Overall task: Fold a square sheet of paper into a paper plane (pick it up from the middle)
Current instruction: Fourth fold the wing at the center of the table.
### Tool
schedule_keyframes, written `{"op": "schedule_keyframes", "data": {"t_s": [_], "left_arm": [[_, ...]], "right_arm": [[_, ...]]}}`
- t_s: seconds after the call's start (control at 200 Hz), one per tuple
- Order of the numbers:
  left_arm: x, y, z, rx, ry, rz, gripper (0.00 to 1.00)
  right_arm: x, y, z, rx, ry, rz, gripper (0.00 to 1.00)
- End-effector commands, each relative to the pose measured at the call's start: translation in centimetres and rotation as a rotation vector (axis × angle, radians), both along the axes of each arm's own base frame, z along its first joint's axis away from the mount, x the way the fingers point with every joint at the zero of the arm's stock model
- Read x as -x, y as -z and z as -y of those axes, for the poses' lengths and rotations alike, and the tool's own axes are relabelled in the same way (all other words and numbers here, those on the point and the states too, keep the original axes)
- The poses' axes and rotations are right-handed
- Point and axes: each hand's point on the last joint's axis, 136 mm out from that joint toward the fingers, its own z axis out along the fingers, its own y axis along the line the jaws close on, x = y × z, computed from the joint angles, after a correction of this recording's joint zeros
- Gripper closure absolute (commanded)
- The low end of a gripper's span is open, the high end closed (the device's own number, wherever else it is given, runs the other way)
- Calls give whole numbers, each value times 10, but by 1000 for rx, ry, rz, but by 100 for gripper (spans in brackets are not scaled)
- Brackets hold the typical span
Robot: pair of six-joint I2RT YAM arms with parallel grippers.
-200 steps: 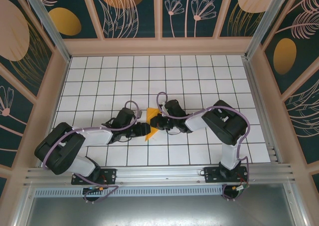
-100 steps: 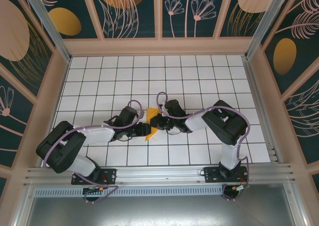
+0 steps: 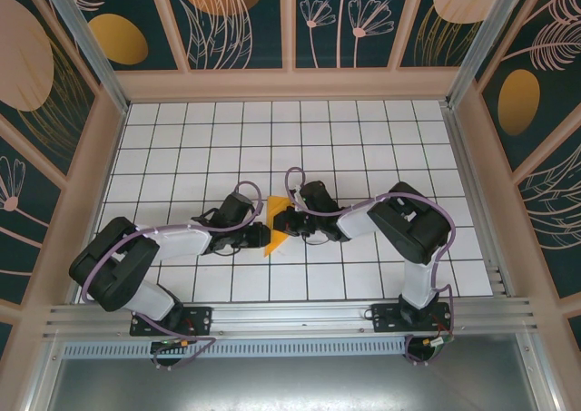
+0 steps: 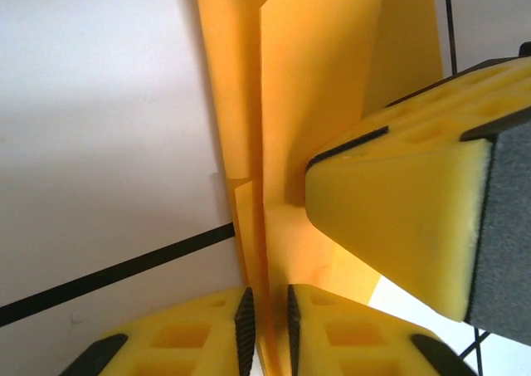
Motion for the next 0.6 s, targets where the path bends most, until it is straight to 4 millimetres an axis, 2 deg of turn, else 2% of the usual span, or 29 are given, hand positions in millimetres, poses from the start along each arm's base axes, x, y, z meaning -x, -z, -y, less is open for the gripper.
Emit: {"op": "schedule_keyframes", "data": {"t_s": [0.0, 0.21, 0.425, 0.59], "left_arm": [[16, 29, -7, -76, 32, -57, 80], [17, 29, -6, -69, 33, -61, 82], [18, 27, -7, -56, 23, -57, 82], [21, 27, -4, -33, 33, -66, 82]], "right_arm": [[-7, -6, -6, -24, -7, 16, 88], [-8, -2, -8, -17, -13, 7, 87], [-4, 21, 1, 59, -3, -39, 88], [-2, 22, 1, 60, -16, -39, 88]]}}
